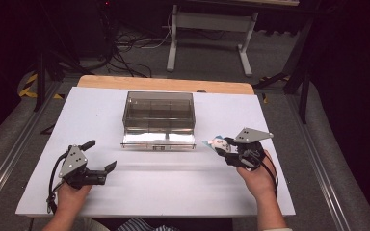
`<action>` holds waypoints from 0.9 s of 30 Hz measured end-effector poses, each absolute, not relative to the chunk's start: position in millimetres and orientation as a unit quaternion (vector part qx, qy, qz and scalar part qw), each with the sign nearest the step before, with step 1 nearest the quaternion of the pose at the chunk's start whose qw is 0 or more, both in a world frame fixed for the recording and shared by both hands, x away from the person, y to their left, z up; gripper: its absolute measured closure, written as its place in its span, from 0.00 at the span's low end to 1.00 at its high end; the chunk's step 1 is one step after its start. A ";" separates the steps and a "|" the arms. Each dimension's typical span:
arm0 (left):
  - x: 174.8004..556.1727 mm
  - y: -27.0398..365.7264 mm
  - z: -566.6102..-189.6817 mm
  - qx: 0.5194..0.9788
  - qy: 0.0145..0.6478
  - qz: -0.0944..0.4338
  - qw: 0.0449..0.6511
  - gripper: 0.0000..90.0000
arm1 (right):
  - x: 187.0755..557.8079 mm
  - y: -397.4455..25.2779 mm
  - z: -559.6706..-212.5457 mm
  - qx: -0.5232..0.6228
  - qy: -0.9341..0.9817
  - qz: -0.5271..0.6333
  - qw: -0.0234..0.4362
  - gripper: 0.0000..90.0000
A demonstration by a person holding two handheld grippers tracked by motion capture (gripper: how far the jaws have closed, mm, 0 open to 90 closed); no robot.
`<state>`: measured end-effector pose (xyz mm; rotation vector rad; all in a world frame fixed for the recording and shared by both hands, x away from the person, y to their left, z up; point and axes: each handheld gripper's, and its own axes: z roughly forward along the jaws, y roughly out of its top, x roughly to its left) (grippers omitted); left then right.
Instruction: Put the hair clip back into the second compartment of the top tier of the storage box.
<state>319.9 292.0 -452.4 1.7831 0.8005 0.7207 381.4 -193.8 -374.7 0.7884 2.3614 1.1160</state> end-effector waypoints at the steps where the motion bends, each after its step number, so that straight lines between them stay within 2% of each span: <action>1: 319.9 292.0 -452.4 0.739 0.332 0.299 0.505 0.01 | 381.4 -193.8 -374.7 0.283 0.847 0.400 0.205 0.55; 27: 319.7 291.9 -452.4 0.739 0.333 0.298 0.505 0.01 | 384.8 -139.6 -342.6 0.231 0.857 0.409 0.212 0.55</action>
